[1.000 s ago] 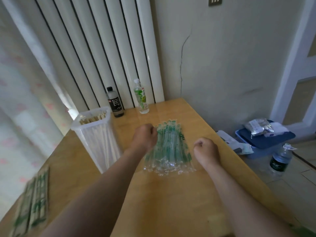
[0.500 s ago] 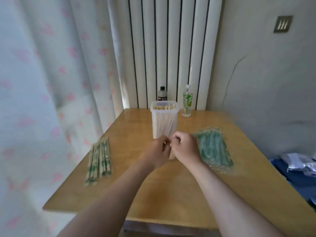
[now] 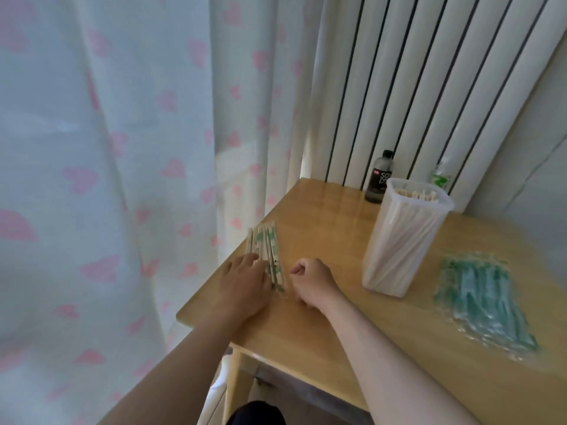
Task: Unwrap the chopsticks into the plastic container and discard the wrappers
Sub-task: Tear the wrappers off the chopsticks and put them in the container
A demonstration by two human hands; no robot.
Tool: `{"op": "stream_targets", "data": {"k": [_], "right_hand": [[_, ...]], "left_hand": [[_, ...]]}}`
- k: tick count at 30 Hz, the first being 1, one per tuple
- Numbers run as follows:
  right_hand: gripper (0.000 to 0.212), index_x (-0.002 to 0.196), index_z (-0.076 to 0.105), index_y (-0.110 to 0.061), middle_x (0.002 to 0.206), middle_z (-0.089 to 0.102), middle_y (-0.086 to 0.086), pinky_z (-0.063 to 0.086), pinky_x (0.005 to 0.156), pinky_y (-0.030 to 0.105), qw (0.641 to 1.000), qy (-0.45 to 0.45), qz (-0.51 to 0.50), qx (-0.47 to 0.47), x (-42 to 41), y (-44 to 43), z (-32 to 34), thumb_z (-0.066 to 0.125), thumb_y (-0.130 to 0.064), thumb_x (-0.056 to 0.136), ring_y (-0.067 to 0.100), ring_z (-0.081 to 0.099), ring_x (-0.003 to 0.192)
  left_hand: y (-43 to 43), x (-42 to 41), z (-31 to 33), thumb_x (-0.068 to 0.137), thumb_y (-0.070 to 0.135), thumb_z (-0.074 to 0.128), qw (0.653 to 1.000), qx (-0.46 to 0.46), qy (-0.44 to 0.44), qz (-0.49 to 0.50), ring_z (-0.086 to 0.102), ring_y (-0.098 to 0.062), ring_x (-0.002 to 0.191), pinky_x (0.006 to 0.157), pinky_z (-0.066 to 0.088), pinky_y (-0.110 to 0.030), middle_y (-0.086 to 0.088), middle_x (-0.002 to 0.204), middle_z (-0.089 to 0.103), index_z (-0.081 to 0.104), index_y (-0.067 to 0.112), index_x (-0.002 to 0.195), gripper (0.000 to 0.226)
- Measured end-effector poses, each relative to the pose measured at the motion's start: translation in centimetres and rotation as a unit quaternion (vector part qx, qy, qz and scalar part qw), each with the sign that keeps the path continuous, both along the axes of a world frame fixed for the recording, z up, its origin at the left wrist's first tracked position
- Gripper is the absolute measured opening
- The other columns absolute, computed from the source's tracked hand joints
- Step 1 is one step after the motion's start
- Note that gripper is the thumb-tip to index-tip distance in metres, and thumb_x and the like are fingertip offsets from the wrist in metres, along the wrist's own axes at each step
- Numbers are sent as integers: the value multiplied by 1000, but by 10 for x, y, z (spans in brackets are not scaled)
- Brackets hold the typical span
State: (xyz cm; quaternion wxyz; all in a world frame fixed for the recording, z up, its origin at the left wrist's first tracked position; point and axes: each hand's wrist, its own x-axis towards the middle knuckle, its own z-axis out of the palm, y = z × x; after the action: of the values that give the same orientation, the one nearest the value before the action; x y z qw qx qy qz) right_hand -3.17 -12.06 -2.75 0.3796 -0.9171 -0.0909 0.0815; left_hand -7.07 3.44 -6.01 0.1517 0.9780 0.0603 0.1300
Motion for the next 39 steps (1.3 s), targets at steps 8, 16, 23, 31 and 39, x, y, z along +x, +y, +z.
{"op": "stream_targets", "data": {"k": [8,16,23,31,39], "right_hand": [[20,77,63,-24,80,67,-7,45,65,30,999,7,-32,-33,6,13,-19,66,-42,86,16,63,79],[24,60,49,-24,59,56,-8,46,61,32,998,41,-20,-51,4,19,-15,64,-40,70,21,59,61],[27,62,50,-19,57,49,4,44,55,31,994,70,-59,58,3,13,-15,57,-31,86,23,53,50],[10,84,65,-6,74,73,9,50,44,26,961,113,-116,223,2,3,-14,61,-14,89,19,63,55],[22,92,66,-7,64,49,6,41,45,27,861,252,-67,437,-11,-45,20,46,2,92,15,46,52]], "left_hand": [[3,6,-17,100,39,37,1000,-8,7,-23,39,-26,138,111,28,-42,-2,150,45,52,35,142,44],[5,8,-22,100,39,38,999,-22,6,-25,39,-25,137,111,28,-41,-3,148,45,53,36,141,44],[6,4,-18,101,40,36,999,-21,3,-33,39,-24,136,111,28,-41,-3,146,45,55,33,138,42],[5,4,-18,101,40,35,999,-32,-4,-29,38,-23,137,111,27,-40,-1,147,45,55,33,136,41],[-5,1,2,94,41,48,994,-2,-101,-47,25,-23,150,119,21,-43,-1,162,30,28,30,156,65]]}}
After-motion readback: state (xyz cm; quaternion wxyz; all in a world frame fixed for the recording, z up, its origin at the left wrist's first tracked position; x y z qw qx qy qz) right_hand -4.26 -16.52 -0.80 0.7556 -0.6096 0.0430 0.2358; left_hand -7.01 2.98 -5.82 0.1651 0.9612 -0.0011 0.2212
